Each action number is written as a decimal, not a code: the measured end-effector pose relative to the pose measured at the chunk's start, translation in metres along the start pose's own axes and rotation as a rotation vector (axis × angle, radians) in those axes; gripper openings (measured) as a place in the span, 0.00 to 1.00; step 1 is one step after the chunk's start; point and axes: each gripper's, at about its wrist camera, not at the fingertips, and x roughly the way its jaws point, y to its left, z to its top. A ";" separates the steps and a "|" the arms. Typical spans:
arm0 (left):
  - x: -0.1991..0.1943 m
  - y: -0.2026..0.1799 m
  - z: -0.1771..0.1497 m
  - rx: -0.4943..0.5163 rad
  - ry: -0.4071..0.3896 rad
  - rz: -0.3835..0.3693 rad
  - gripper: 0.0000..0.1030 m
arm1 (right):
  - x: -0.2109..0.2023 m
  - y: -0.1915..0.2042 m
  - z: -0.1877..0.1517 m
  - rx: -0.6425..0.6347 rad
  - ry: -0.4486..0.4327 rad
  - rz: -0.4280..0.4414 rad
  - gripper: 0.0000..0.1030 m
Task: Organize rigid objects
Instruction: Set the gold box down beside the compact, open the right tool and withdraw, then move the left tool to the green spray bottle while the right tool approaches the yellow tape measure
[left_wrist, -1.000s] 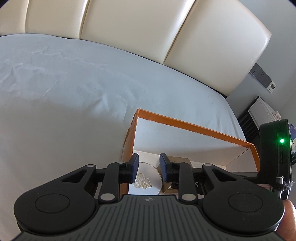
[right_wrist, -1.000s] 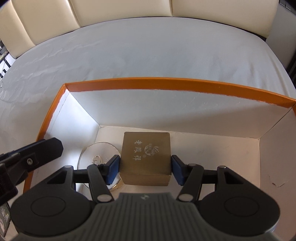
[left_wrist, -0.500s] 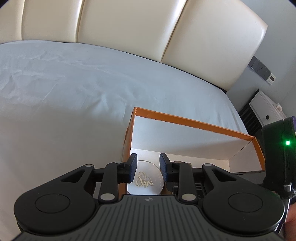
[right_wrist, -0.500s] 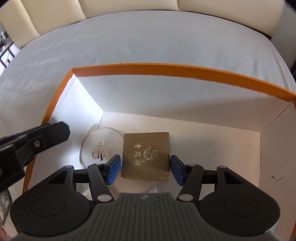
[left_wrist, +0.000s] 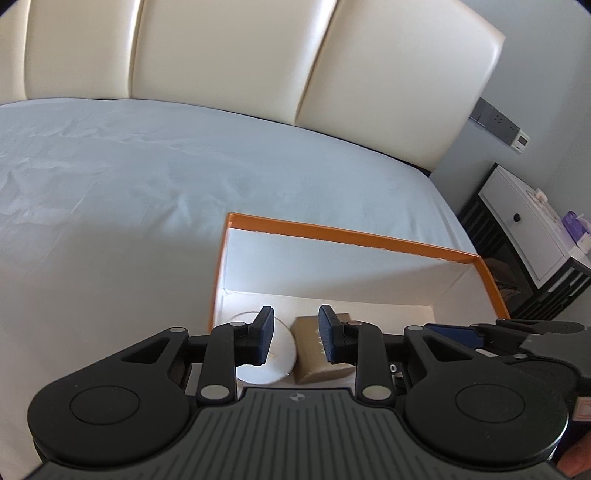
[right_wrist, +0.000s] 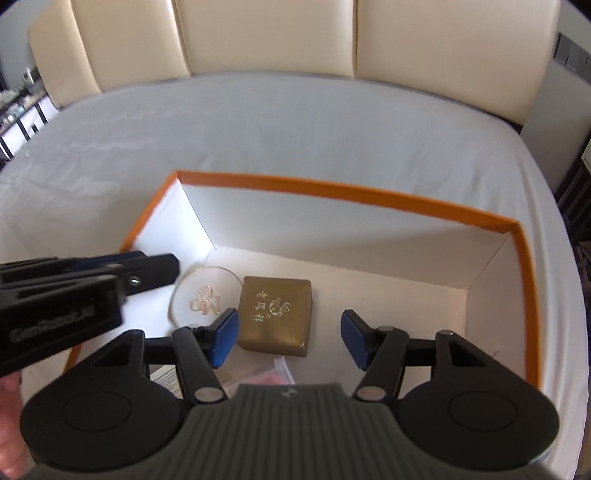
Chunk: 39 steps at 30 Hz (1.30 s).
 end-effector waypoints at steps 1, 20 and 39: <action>-0.004 -0.004 -0.002 0.003 -0.004 -0.008 0.32 | -0.012 -0.005 -0.004 -0.001 -0.033 0.004 0.60; -0.051 -0.073 -0.093 0.102 0.091 -0.165 0.37 | -0.111 -0.084 -0.140 0.207 -0.155 -0.112 0.60; -0.017 -0.154 -0.170 0.790 0.322 -0.284 0.69 | -0.083 -0.114 -0.197 0.246 0.040 -0.090 0.52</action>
